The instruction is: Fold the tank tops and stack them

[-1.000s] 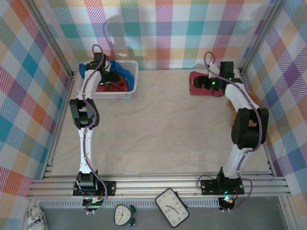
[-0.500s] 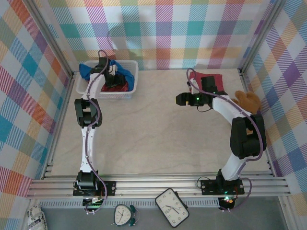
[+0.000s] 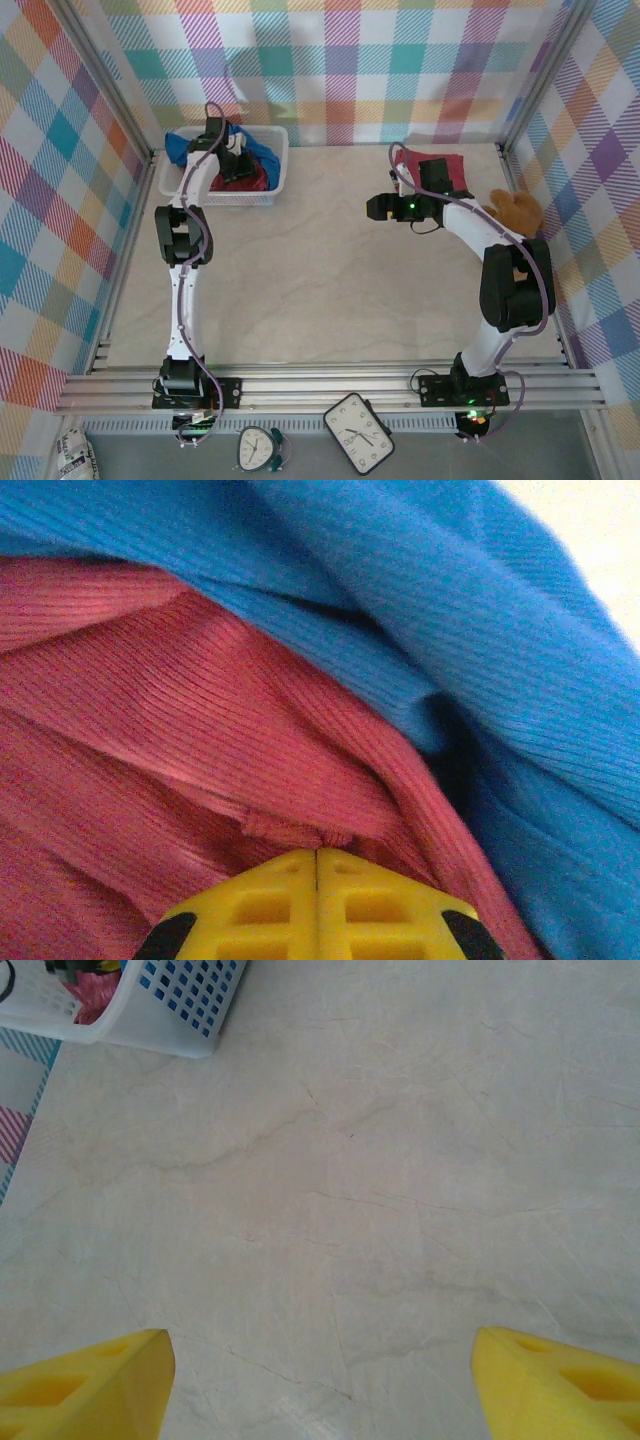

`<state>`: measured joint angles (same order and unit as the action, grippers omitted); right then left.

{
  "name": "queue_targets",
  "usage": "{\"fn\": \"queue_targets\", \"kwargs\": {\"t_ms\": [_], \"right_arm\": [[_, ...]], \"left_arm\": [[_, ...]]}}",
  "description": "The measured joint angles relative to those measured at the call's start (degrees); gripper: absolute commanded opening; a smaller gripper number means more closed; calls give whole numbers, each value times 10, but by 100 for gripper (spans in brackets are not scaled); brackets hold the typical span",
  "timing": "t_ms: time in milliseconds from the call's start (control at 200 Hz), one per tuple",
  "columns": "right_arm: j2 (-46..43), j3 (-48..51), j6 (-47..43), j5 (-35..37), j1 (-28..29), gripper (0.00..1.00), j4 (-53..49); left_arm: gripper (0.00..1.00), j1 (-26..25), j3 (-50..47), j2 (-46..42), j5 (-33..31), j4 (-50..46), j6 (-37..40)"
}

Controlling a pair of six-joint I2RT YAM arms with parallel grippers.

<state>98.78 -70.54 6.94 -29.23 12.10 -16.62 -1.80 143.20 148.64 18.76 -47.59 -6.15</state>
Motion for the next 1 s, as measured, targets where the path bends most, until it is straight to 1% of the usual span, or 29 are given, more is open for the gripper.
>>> {"fn": "queue_targets", "kwargs": {"t_ms": [90,300,430,730,910,930,970,1000], "right_arm": [[-2,7,2,0,0,78,1],[-6,17,4,-2,4,78,4],[-11,17,8,-9,5,78,10],[-19,24,23,-21,21,78,38],[-19,24,30,-25,41,78,51],[-19,24,30,-26,43,78,52],[-19,24,30,-26,48,78,52],[-19,24,30,-26,50,78,52]], "left_arm": [[0,0,-7,-32,-6,-9,1],[0,0,-57,-163,-25,-9,9],[0,0,-75,-226,-36,-11,12],[0,0,-79,-320,-90,-20,32],[0,0,-45,-366,-125,-33,52],[2,0,-38,-369,-128,-38,54],[10,0,-25,-373,-130,-45,57],[21,0,-18,-376,-129,-50,60]]}}
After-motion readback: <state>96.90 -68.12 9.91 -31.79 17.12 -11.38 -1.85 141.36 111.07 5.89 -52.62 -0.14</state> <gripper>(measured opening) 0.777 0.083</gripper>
